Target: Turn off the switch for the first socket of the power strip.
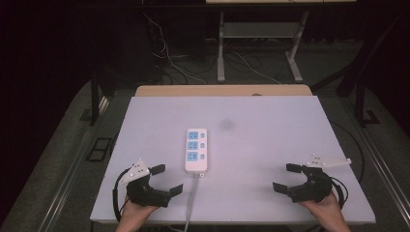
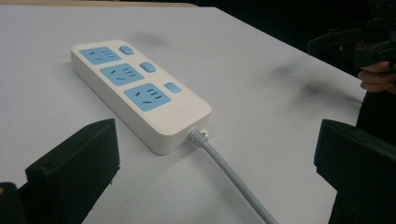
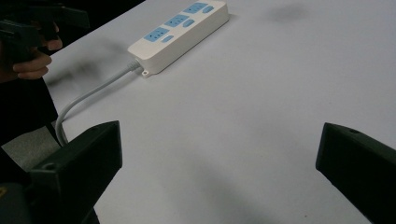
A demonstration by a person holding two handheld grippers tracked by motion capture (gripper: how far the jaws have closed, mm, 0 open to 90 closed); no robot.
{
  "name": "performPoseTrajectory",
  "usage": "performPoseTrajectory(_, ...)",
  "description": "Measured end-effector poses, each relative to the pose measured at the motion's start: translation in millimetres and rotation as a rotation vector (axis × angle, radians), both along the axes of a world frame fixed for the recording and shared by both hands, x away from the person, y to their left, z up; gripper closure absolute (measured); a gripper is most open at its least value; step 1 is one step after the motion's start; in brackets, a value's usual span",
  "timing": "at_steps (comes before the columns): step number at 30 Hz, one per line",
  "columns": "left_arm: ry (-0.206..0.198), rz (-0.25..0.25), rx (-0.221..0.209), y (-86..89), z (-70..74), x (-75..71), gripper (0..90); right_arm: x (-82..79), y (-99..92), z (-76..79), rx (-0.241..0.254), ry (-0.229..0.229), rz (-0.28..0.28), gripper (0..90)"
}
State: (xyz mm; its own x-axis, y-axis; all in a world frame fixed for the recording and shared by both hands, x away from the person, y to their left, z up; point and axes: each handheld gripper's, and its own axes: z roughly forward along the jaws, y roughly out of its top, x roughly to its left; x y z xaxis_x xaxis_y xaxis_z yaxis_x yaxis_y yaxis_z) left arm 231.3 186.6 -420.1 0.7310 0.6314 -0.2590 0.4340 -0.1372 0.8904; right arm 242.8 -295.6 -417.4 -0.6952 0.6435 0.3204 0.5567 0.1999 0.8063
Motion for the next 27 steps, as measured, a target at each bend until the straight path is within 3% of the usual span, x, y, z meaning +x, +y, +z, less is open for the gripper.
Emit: performPoseTrajectory(27,0.009,-0.023,-0.001,-1.9,1.0,1.0,0.0,1.1,-0.2,-1.2,0.0,0.017,0.0,0.3)
